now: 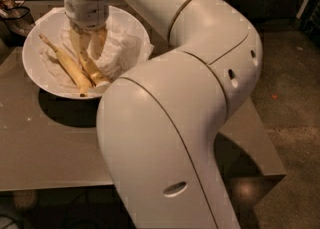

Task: Pick banana from white bowl

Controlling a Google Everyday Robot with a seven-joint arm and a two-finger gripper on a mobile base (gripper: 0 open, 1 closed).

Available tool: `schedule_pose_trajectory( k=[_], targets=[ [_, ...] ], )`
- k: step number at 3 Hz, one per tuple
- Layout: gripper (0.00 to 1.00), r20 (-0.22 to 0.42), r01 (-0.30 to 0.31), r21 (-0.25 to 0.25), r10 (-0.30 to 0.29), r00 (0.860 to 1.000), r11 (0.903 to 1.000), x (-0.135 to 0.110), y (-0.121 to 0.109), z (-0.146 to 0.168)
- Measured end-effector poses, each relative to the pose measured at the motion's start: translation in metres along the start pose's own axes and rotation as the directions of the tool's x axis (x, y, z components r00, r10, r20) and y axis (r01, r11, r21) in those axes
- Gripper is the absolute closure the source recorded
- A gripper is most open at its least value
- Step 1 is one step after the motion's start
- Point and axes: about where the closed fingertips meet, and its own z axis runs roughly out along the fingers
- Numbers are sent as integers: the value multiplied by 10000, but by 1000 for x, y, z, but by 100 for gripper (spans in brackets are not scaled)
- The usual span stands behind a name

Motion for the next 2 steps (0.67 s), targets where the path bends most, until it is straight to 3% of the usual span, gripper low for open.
schedule_pose_trajectory(
  k=[2],
  targets=[
    [25, 603, -10, -2, 10, 9982, 10000, -19, -1, 6]
  ],
)
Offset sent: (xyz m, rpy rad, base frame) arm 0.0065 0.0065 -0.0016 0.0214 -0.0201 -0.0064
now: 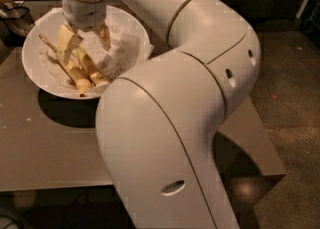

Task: Pick banana from white bowl

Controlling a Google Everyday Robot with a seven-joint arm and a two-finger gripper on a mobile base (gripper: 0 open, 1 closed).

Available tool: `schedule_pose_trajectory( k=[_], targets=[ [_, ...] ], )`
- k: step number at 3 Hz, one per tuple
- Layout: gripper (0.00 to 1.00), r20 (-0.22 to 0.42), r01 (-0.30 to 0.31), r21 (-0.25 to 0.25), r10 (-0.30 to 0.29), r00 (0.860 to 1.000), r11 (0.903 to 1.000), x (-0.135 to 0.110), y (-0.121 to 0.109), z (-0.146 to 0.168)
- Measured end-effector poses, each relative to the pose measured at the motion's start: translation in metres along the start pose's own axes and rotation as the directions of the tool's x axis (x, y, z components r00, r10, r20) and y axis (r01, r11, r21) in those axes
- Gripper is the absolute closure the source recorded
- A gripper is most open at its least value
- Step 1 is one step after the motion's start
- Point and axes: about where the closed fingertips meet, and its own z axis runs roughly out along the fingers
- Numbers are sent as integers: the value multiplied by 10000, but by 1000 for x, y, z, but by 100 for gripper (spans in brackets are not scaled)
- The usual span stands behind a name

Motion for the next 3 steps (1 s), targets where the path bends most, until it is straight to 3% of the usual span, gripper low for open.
schedule_pose_trajectory(
  k=[1, 2, 3],
  targets=[
    [3, 173, 4, -5, -4, 9999, 10000, -6, 0, 3],
    [8, 177, 4, -6, -4, 9998, 10000, -6, 0, 3],
    [25, 177, 4, -6, -4, 9998, 10000, -6, 0, 3]
  ],
)
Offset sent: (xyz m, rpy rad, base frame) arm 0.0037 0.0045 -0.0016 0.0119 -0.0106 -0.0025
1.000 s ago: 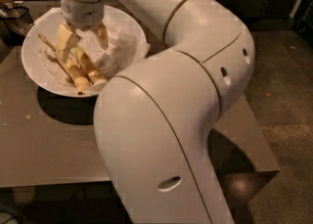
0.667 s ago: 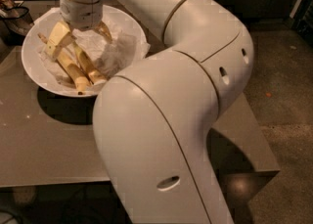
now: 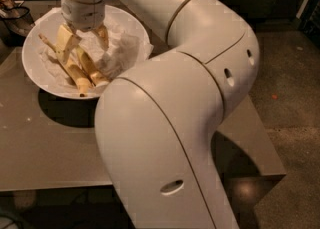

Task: Pick banana from white bowl

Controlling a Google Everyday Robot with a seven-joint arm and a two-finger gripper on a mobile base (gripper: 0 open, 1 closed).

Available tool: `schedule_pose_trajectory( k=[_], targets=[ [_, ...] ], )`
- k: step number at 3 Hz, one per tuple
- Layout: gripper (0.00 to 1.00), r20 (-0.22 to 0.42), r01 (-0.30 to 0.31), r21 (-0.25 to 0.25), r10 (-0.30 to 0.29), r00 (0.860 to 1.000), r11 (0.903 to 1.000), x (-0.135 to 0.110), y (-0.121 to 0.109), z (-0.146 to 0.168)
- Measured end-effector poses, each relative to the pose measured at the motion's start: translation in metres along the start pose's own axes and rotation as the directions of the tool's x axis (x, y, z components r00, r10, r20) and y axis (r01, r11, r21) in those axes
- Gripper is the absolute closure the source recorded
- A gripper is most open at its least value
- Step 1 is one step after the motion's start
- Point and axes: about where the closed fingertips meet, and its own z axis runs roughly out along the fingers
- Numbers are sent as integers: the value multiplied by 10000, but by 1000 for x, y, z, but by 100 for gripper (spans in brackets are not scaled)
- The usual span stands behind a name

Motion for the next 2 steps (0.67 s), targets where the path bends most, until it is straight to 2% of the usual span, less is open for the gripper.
schedule_pose_trajectory(
  k=[1, 2],
  targets=[
    [33, 0, 0, 0, 0, 10000, 10000, 0, 0, 0],
    [36, 127, -34, 46, 34, 9999, 10000, -3, -1, 2]
  ],
)
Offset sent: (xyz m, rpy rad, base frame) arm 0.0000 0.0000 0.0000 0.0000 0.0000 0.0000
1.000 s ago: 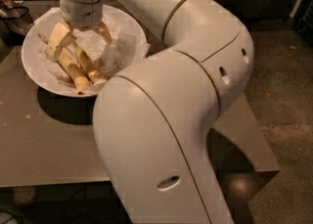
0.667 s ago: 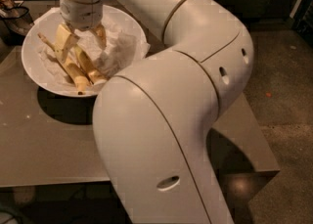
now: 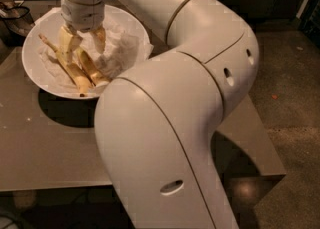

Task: Pick banana from white bowl

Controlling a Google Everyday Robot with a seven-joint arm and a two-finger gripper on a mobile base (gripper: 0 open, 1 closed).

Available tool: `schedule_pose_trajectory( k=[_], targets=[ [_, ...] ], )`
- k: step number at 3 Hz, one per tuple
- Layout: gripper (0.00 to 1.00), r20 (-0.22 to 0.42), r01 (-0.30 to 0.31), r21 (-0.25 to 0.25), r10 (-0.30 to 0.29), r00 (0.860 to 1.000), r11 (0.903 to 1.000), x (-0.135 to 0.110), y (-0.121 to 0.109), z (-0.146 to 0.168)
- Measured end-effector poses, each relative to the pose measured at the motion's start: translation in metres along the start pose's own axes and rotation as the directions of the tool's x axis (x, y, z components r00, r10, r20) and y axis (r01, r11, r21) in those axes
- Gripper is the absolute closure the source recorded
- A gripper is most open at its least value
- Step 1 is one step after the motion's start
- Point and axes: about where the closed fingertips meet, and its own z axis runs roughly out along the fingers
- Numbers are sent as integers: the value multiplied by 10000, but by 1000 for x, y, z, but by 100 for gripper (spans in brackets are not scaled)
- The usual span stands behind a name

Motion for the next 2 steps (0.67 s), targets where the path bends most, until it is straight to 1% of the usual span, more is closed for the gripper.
schedule_pose_trajectory(
  k=[1, 2],
  targets=[
    [35, 82, -46, 59, 46, 10000, 10000, 0, -1, 0],
    [36, 125, -146, 171, 144, 9998, 9997, 4, -3, -3]
  ],
)
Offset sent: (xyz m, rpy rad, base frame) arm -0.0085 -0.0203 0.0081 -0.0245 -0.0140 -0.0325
